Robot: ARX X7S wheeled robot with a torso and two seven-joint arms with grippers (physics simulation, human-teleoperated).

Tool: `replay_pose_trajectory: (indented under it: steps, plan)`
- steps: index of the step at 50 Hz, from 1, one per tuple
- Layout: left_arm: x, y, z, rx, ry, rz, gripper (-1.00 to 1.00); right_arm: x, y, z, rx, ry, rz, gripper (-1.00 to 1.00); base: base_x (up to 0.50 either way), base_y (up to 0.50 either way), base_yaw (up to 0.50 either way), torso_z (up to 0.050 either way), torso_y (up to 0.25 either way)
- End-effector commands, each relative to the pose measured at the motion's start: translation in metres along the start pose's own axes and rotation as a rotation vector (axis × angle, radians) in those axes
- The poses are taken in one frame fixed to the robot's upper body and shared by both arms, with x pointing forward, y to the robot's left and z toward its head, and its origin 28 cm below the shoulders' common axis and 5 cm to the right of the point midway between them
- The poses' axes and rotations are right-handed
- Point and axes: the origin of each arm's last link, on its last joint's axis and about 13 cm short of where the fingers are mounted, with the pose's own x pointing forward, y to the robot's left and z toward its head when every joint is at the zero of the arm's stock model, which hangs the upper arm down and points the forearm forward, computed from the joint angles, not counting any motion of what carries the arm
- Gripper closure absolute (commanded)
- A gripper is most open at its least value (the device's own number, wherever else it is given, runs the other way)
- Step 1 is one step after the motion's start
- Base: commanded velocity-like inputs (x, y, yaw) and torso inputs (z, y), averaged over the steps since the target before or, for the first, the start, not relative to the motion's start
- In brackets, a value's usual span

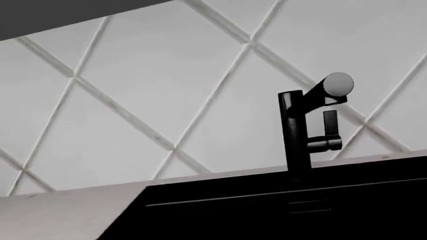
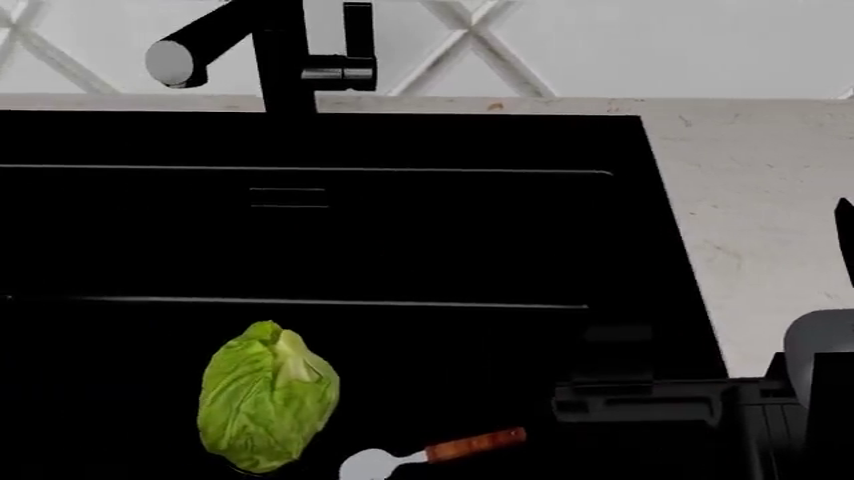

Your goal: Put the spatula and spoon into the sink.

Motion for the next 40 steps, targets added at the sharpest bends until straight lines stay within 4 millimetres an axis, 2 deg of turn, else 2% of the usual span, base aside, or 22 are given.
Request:
replay_pose_trajectory:
  steps: [1,40]
  plan:
    - [0.0007,-0.0002,0.0007,0.001,0.002,-0.001,-1.0,0.0,-0.0004,-0.0005,0.005,-0.002,-0.002,-1.0,0.0,0.5,0.0,0.0,0.0]
    - [0.0022,-0.0014,-0.0008,0.005,0.014,-0.006,-1.0,0.0005,-0.0009,-0.0041,0.031,-0.004,-0.011,-1.0,0.0,0.5,0.0,0.0,0.0]
